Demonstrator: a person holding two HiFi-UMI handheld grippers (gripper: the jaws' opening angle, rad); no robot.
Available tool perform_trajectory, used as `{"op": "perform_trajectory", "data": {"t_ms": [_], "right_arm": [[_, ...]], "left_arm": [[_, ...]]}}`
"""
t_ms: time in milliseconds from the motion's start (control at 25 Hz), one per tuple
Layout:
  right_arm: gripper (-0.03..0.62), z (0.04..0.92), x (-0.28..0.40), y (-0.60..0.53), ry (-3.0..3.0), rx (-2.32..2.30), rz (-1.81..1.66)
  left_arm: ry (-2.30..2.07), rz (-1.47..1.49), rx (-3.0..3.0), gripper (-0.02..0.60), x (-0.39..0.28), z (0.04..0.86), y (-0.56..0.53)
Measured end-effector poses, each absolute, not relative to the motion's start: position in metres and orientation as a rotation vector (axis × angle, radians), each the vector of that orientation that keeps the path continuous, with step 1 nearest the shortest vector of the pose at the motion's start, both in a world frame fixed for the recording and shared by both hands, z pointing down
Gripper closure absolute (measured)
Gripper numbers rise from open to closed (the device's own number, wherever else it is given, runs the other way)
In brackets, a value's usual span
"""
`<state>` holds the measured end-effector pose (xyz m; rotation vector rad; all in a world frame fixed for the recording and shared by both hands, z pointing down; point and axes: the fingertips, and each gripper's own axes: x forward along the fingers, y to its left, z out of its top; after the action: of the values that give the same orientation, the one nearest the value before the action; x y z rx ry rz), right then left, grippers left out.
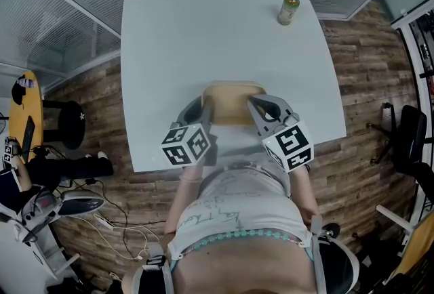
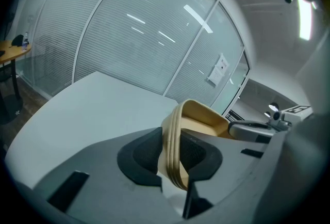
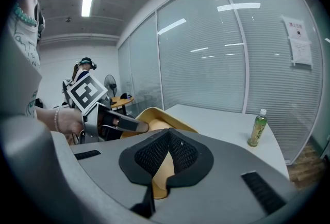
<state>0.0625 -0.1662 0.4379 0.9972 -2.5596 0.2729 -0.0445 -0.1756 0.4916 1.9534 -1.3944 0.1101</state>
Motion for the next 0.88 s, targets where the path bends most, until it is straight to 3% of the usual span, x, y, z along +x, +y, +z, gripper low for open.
{"op": "perform_trajectory", "data": {"t_ms": [880], "right_arm": [[0.594, 0.4406, 0.0583, -0.1667, -2.542, 0.993, 0.272]], "left_arm": [[-1.386, 0.112, 1.961, 0.520, -0.0477, 0.4920, -0.1771]]}}
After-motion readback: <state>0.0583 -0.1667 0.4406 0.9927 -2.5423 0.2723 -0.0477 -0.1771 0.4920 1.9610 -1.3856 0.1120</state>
